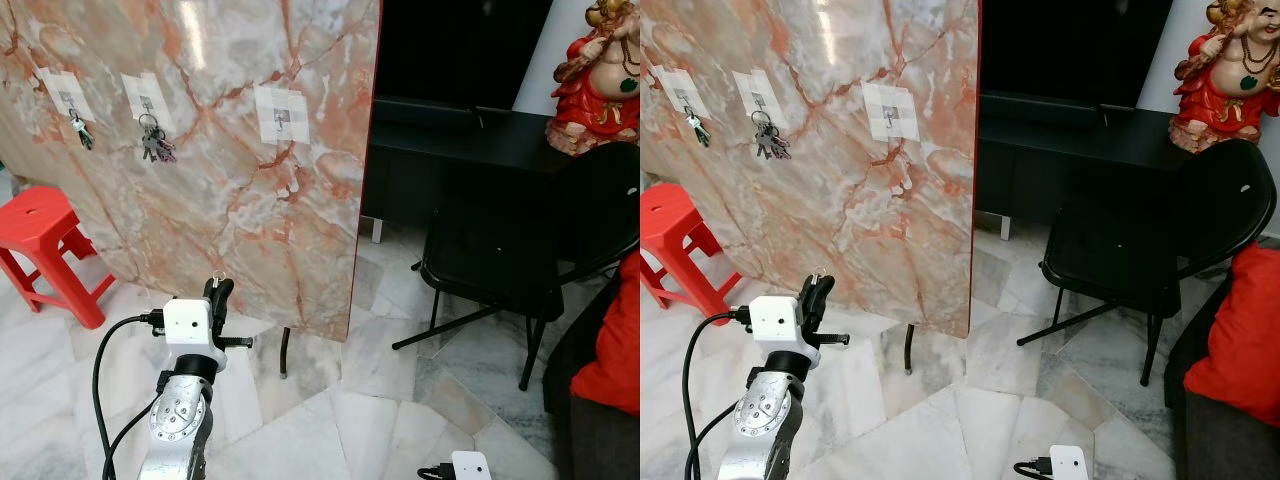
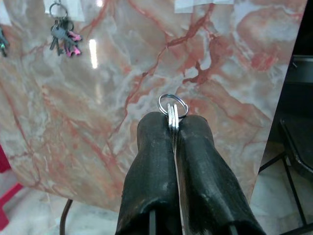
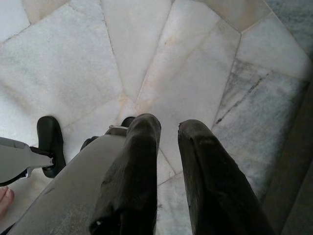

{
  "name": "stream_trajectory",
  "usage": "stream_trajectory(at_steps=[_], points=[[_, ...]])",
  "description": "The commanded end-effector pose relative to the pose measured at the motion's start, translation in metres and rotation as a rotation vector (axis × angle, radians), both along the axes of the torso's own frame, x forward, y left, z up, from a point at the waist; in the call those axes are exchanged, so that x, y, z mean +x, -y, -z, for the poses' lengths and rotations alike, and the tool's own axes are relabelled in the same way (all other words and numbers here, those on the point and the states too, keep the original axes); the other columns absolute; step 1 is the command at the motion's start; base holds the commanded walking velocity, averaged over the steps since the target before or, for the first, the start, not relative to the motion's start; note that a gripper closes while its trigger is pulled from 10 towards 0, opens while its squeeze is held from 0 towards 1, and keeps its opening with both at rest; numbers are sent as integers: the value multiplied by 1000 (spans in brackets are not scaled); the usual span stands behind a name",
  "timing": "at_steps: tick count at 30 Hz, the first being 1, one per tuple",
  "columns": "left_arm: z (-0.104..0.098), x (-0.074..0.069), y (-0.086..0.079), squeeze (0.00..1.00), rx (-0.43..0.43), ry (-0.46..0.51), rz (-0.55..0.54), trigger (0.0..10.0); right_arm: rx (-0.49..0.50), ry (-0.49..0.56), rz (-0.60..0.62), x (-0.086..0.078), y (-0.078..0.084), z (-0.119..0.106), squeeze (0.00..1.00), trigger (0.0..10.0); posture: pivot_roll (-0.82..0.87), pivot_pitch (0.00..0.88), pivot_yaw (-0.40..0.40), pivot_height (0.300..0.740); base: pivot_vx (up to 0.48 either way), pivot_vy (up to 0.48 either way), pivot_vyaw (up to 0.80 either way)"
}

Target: Hang keys on a hook

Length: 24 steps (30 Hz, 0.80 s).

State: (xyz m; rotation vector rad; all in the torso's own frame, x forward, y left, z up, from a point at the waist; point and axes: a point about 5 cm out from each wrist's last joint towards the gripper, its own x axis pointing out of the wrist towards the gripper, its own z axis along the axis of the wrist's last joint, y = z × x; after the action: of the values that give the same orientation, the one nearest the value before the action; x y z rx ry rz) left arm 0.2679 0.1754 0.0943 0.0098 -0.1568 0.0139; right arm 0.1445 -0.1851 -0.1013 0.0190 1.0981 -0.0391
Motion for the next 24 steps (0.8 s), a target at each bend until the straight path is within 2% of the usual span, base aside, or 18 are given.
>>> stream_trajectory(at_steps=[1, 10, 24], points=[[-10, 3, 1, 0, -5, 35, 7, 10000, 0, -2, -2, -1, -1, 0, 0, 10000, -35, 0, -10, 736, 0, 0, 0], [-15, 8, -5, 0, -14, 40, -1, 10000, -9, -6, -18, 2, 0, 0, 0, 10000, -32, 0, -12, 736, 0, 0, 0], [-18, 11, -5, 0, -25, 44, 9, 10000, -18, -9, -34, 4, 0, -1, 0, 10000, -22, 0, -12, 736, 252, 0, 0]])
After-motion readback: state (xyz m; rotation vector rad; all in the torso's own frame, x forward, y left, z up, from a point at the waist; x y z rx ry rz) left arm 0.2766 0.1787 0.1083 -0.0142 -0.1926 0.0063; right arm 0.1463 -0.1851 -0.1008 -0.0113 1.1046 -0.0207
